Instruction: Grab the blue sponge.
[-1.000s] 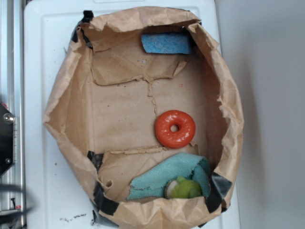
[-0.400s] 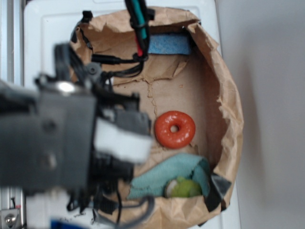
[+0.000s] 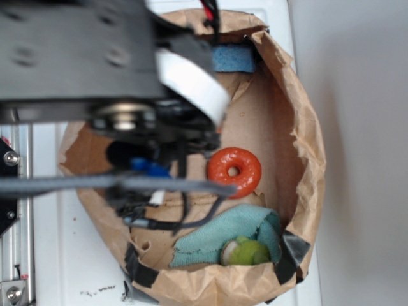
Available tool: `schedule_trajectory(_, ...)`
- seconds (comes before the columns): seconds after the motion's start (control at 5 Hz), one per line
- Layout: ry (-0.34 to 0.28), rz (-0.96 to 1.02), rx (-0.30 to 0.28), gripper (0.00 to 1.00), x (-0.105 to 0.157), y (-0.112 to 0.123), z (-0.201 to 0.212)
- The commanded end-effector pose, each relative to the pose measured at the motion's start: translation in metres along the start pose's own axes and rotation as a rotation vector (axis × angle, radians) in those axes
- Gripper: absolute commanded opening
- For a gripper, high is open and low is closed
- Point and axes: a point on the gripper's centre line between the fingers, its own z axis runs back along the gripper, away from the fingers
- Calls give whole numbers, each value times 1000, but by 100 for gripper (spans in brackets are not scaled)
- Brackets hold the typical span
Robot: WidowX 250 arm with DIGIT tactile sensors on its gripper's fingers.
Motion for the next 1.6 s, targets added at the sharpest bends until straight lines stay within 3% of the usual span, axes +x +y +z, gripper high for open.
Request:
schedule_trajectory(0.0, 25, -65, 68, 100, 18, 12, -32)
schedule_trajectory(0.8, 103, 12, 198, 100, 37, 80, -66)
schedule_trajectory(1.4, 103, 12, 198, 100, 37, 80, -66)
